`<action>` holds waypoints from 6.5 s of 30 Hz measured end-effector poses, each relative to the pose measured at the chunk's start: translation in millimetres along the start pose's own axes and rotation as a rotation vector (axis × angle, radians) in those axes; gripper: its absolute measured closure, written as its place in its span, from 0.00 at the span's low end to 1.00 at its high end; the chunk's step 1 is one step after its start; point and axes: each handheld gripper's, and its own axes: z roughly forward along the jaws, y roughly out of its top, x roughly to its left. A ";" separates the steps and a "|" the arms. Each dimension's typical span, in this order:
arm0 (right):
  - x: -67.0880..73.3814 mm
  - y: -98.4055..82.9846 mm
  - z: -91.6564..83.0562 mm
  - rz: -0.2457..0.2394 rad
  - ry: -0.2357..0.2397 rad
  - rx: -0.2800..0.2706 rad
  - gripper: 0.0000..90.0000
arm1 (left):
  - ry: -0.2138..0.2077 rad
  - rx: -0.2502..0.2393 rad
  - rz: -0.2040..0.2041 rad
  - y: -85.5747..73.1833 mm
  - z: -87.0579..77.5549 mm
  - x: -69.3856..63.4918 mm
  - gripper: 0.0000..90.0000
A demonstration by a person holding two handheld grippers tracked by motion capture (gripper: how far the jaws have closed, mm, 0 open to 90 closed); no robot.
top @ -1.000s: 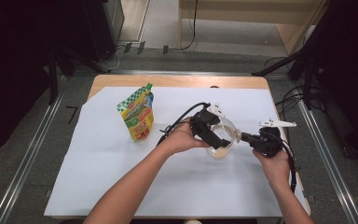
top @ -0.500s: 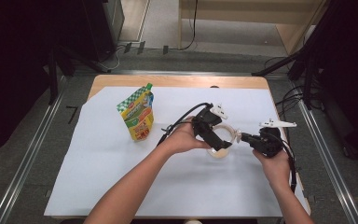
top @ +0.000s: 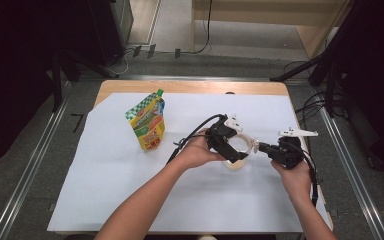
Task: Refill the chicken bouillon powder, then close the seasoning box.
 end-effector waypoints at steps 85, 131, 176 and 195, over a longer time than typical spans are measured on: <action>75.1 -33.9 -31.1 -0.058 0.196 0.020 0.69 | -0.167 0.020 -0.204 -31.9 -81.7 2.1 0.54; 130.8 -30.5 10.9 -0.269 0.337 0.080 0.62 | 0.099 -0.048 -0.491 -151.5 -205.6 21.6 0.50; 163.7 -1.5 47.9 -0.302 0.382 0.057 0.60 | 0.272 -0.136 -0.595 -157.1 -217.4 86.7 0.72; 166.9 -20.6 65.6 -0.323 0.378 0.099 0.60 | 0.301 -0.157 -0.536 -137.1 -223.2 69.9 1.00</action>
